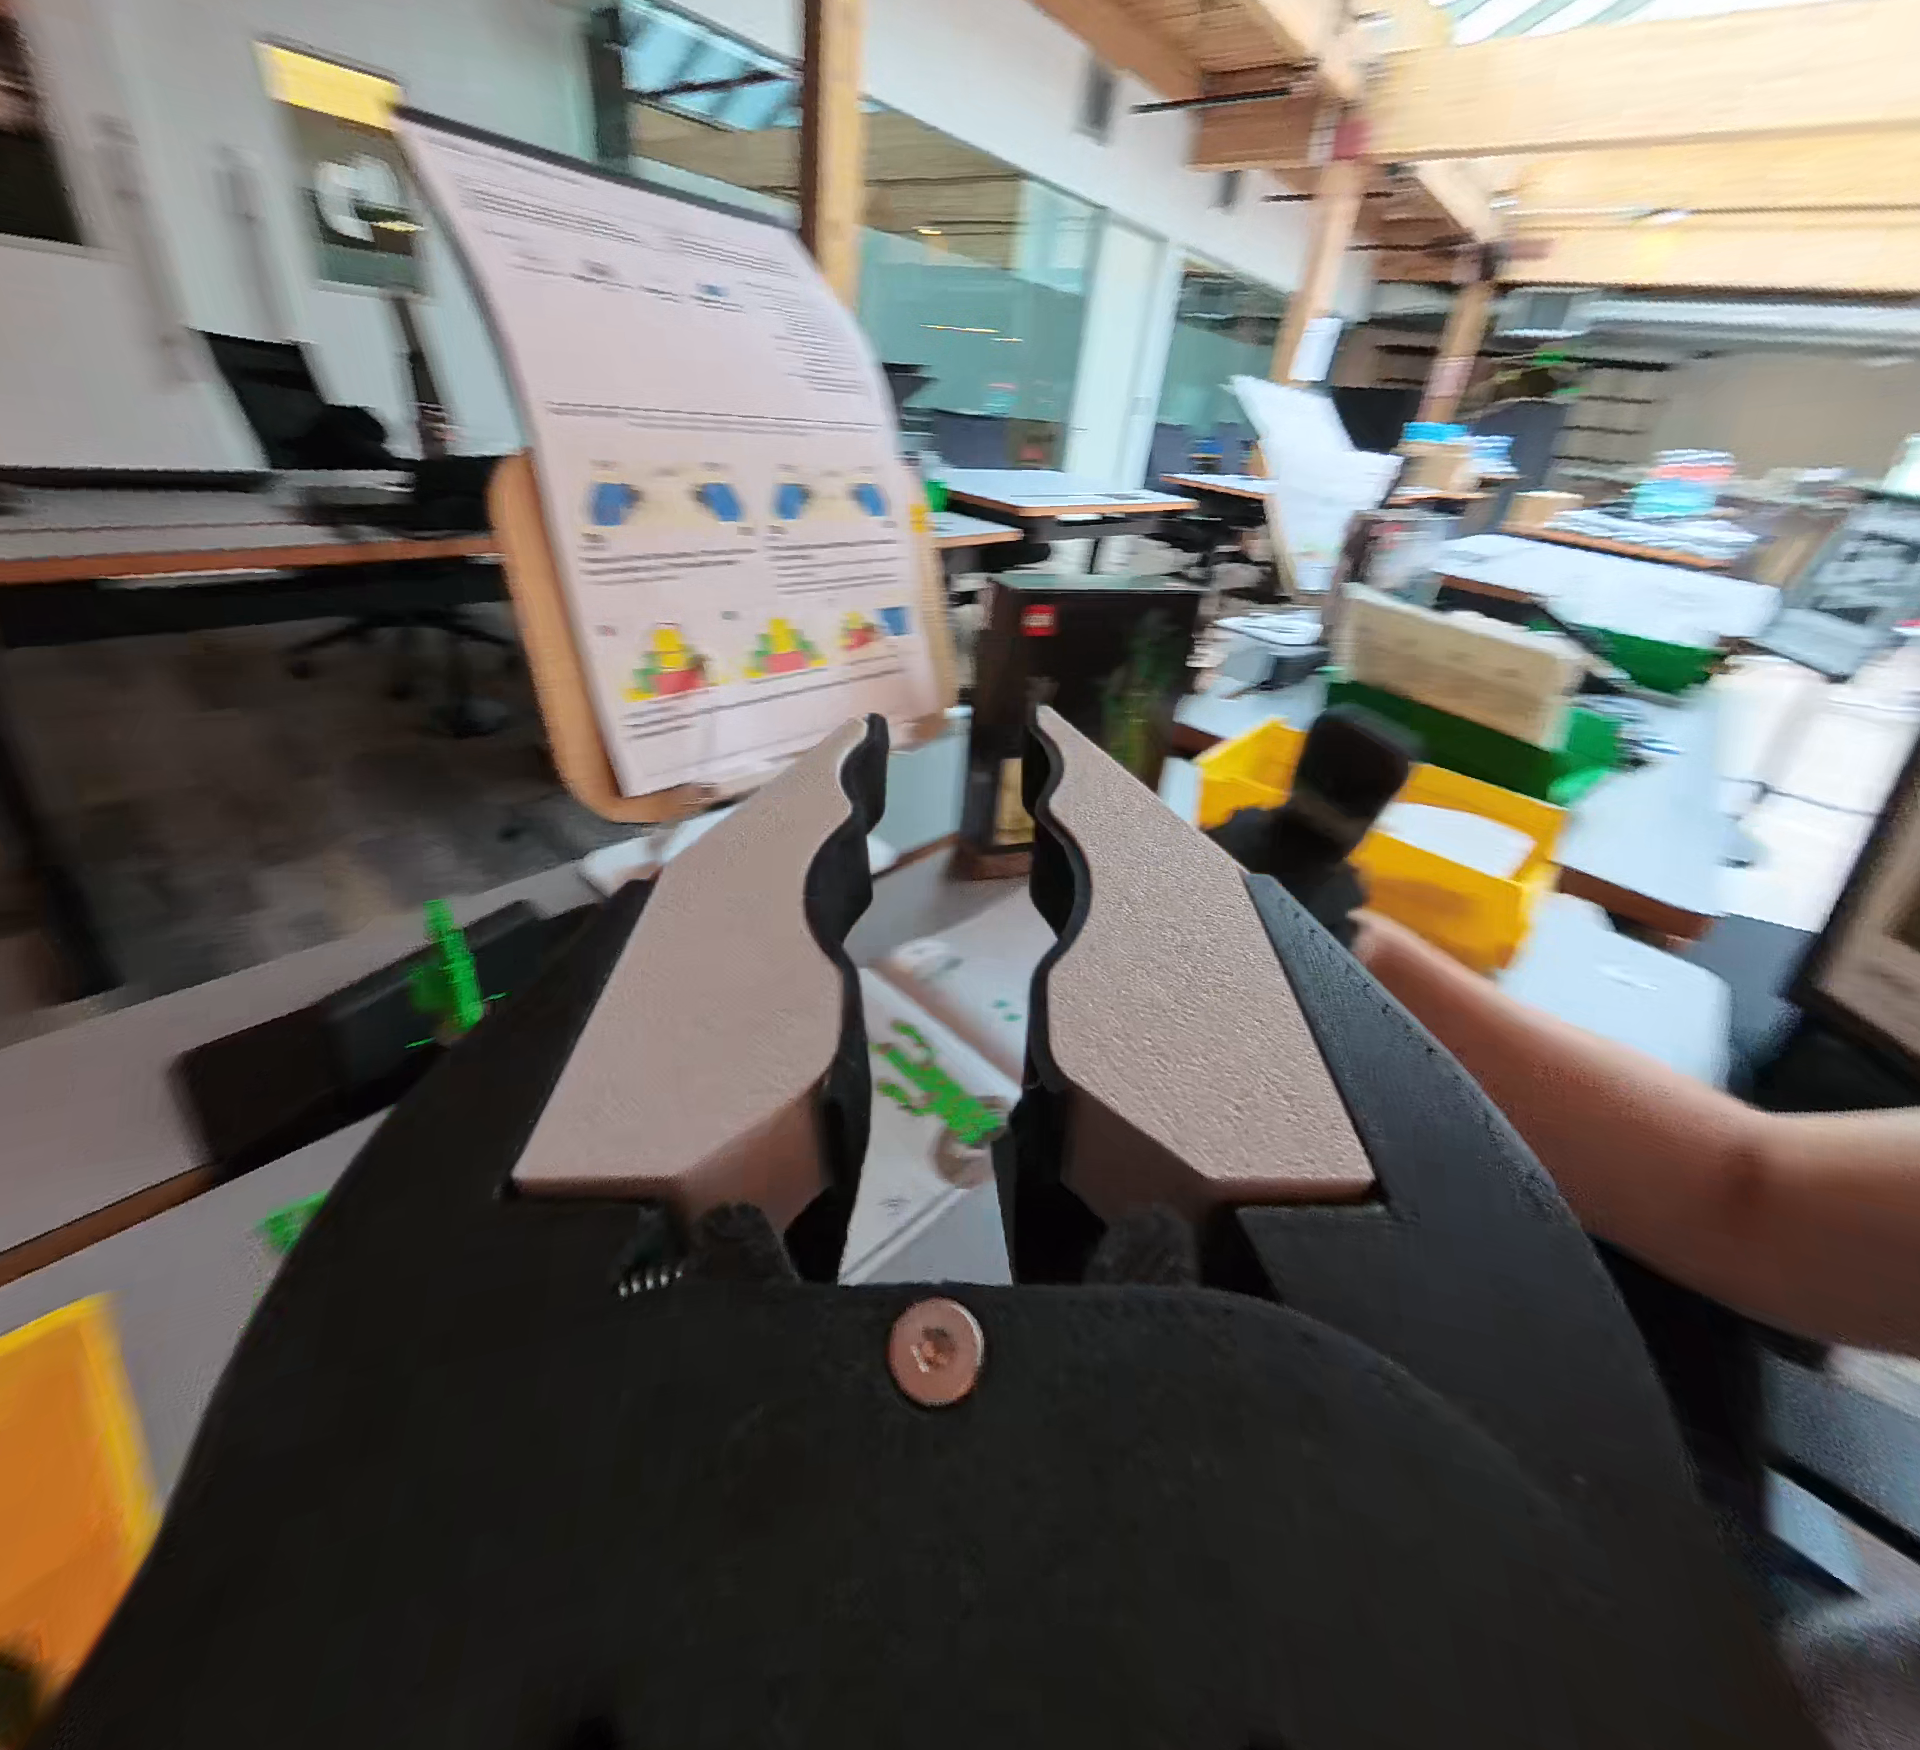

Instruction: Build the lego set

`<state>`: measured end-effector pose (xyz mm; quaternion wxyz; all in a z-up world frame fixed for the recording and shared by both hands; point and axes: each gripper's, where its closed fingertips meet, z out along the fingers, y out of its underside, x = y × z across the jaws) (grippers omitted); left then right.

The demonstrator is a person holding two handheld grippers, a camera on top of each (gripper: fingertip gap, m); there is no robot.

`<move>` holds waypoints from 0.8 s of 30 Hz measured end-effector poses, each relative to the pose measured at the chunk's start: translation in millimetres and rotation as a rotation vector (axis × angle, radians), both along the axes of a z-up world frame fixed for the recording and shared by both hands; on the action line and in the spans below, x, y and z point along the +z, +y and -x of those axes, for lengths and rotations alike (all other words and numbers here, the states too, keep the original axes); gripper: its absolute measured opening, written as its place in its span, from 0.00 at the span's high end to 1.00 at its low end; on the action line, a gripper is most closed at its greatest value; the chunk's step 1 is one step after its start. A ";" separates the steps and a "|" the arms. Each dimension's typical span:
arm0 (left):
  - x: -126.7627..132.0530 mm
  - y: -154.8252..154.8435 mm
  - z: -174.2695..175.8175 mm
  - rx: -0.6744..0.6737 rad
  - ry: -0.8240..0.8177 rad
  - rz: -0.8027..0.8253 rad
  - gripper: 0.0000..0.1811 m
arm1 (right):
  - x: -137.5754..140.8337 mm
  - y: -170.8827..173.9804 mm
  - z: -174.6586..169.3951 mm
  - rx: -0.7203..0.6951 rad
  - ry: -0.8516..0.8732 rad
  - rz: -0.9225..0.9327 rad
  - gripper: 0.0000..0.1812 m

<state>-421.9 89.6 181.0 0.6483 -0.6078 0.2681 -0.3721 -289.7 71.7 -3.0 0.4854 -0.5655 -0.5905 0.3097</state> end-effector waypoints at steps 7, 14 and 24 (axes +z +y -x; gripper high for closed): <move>12.8 -16.1 53.3 0.461 0.162 -0.108 0.86 | 128.3 7.8 -86.8 -0.335 0.252 -0.340 0.86; -24.2 -16.2 105.5 0.581 0.232 0.115 0.85 | 132.8 13.0 -126.4 -0.436 0.149 -0.414 0.86; -212.0 36.9 259.4 0.673 0.659 0.691 0.88 | 103.2 24.7 -113.6 -0.430 -0.025 -0.417 0.85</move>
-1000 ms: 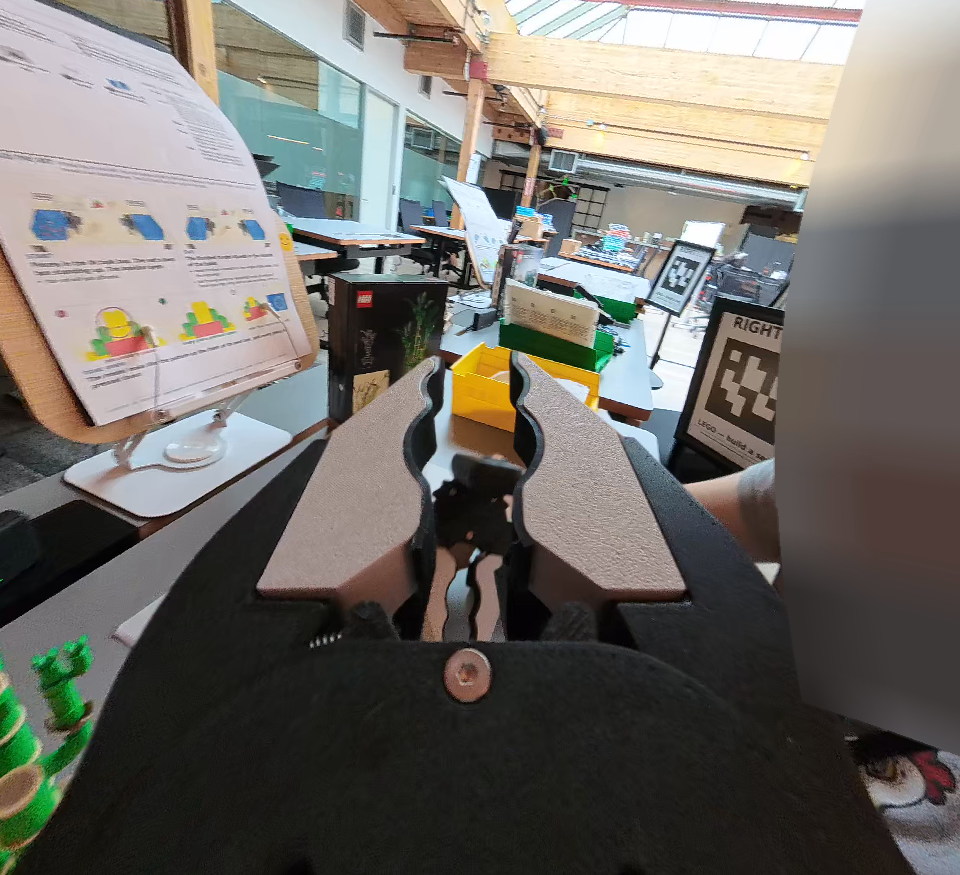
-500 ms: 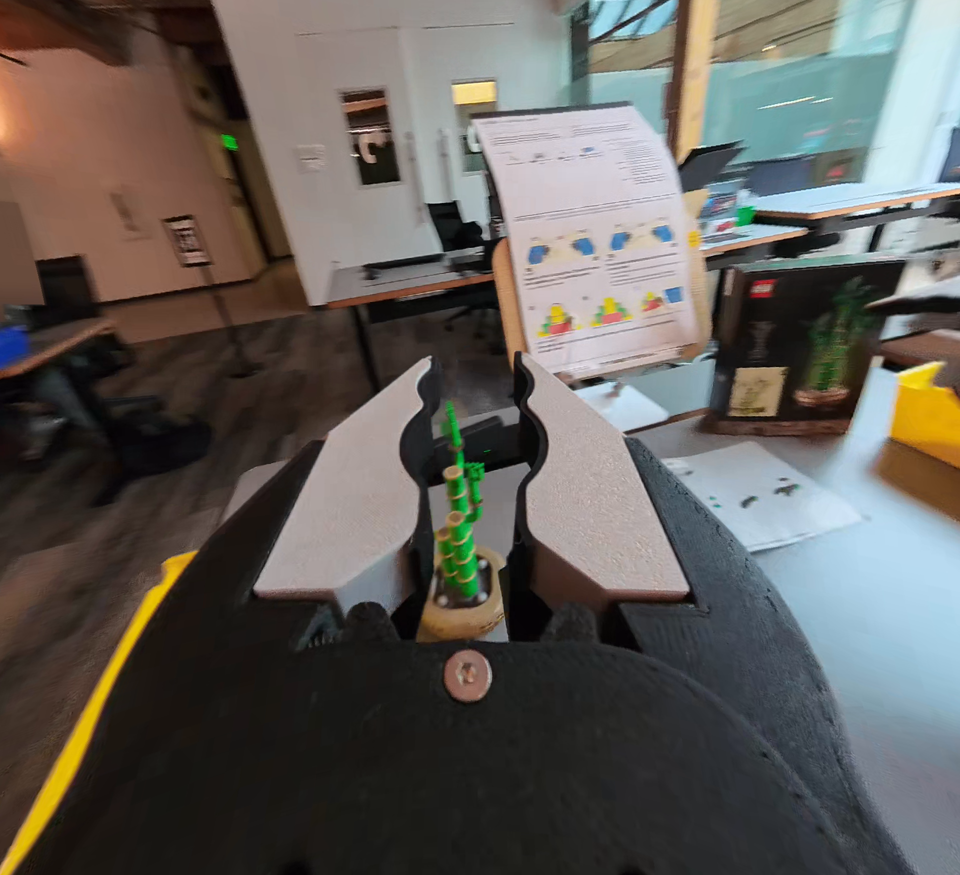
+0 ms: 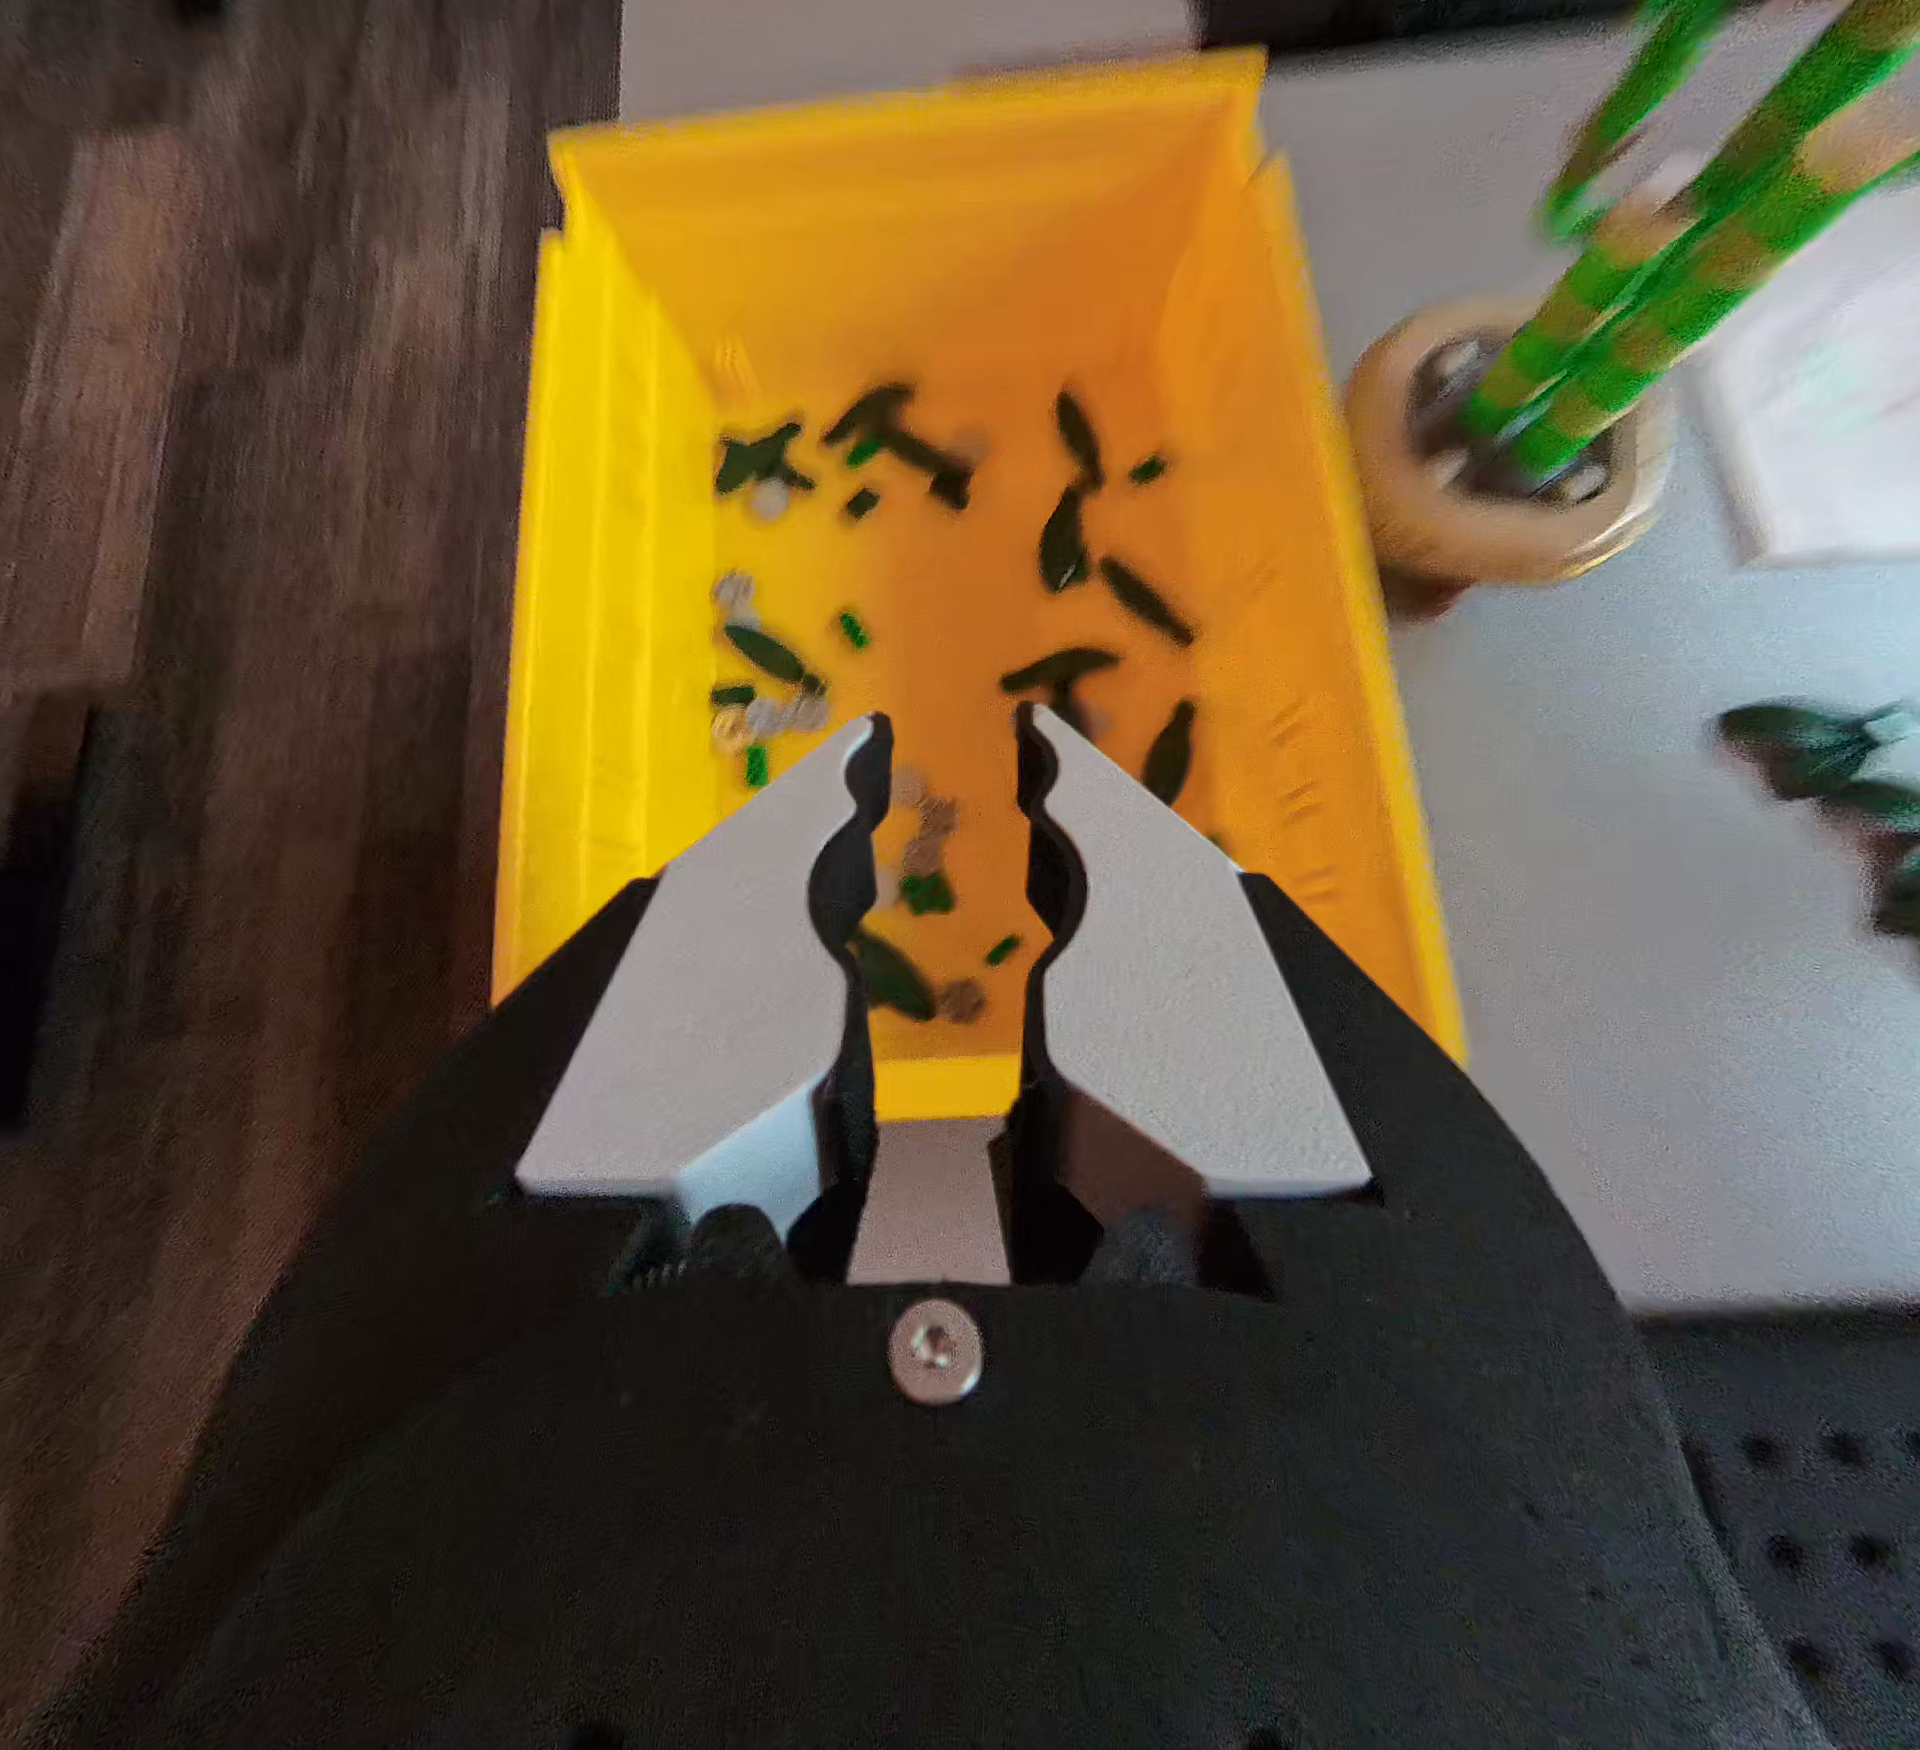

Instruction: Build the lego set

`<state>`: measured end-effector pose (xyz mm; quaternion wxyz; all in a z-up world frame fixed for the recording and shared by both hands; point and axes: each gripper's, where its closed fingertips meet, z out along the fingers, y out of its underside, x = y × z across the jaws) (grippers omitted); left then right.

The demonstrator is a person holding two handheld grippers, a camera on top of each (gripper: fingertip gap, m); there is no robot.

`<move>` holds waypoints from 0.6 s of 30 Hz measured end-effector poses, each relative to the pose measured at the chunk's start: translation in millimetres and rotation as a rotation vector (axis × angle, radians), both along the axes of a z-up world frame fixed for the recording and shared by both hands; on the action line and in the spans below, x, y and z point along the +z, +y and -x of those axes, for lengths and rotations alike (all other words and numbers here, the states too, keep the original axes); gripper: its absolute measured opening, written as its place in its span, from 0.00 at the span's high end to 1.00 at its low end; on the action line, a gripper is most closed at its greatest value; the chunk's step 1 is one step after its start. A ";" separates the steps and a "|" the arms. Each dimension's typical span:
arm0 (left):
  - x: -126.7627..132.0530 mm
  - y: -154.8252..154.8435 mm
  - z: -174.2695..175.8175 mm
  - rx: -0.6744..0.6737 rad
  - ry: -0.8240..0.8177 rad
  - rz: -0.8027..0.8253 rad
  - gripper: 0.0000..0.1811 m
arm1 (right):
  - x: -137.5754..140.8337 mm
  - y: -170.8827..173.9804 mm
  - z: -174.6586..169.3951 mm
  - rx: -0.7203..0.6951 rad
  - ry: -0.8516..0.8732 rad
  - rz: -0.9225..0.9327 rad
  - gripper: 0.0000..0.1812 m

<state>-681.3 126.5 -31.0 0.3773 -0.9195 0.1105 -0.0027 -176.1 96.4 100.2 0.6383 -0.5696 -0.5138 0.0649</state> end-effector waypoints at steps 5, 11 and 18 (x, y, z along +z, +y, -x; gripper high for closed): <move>-70.7 21.1 24.3 0.017 0.114 0.196 0.89 | -19.1 6.4 10.0 -0.013 -0.095 0.031 0.85; -102.2 60.9 39.6 0.087 0.039 0.273 0.86 | -40.9 18.0 10.6 -0.050 -0.161 0.083 0.85; -122.0 75.0 56.2 0.195 0.072 0.353 0.86 | -61.6 28.3 6.2 -0.074 -0.213 0.136 0.85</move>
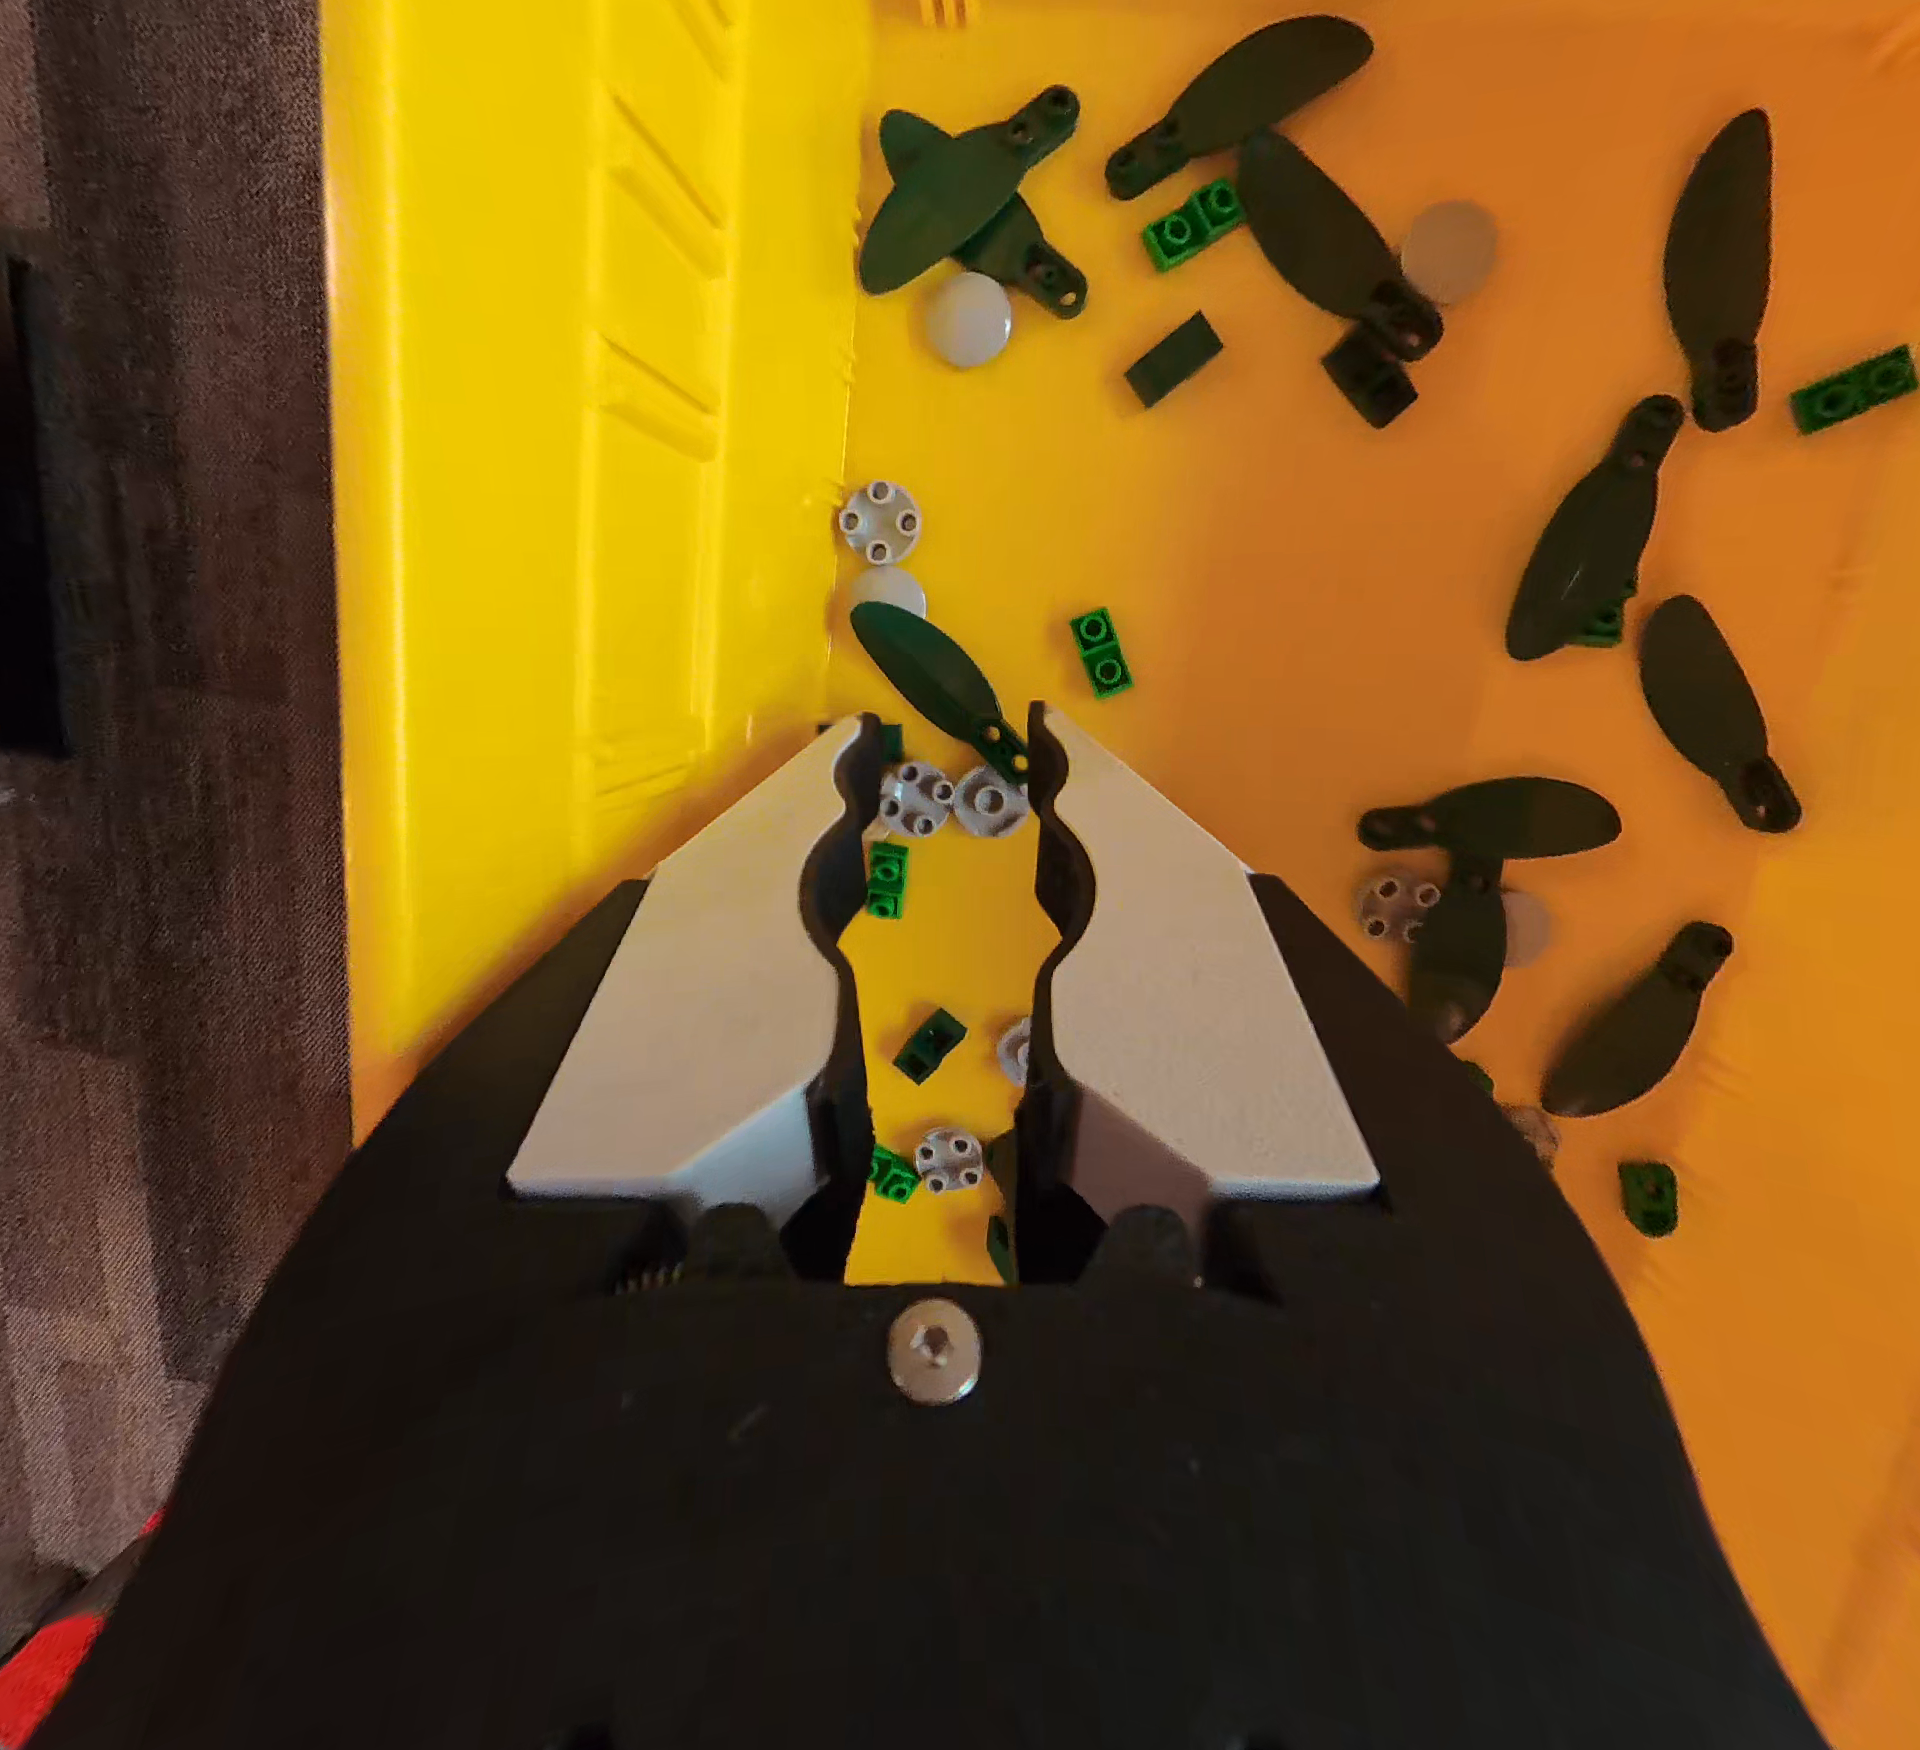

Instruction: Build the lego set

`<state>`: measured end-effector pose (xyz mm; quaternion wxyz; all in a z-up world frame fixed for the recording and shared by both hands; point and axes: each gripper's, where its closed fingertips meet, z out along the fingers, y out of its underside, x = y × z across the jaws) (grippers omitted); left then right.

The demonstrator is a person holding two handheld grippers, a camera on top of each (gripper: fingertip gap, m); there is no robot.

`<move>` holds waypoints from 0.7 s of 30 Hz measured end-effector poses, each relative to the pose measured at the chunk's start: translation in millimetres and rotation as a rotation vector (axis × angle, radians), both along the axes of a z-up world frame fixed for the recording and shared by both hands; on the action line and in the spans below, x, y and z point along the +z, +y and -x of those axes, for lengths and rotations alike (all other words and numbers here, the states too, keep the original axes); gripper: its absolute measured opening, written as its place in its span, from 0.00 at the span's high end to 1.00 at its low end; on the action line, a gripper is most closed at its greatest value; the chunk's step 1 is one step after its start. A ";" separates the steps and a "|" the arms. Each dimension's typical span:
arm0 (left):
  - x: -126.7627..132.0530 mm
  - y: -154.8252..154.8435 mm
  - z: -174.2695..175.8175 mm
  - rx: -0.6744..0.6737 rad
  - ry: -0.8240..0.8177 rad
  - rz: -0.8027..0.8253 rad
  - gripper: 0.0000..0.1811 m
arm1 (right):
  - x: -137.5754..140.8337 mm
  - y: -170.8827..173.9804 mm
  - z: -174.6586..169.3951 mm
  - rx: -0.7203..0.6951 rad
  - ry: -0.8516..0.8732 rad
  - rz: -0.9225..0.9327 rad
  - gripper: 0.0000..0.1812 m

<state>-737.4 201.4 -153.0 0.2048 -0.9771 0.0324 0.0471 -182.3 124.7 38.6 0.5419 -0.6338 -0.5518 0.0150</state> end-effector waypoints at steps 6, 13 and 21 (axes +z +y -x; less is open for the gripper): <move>-8.5 -2.3 -9.2 -0.027 -0.023 0.042 0.89 | -8.5 1.4 -2.5 0.000 -0.026 0.026 0.85; 17.4 -9.7 4.8 -0.015 0.032 -0.107 0.97 | -7.0 -2.0 -3.1 0.008 -0.035 0.015 0.86; 185.3 -109.6 -159.9 -0.292 -0.895 -0.724 0.97 | 20.8 -41.1 54.8 0.220 0.057 -0.061 0.85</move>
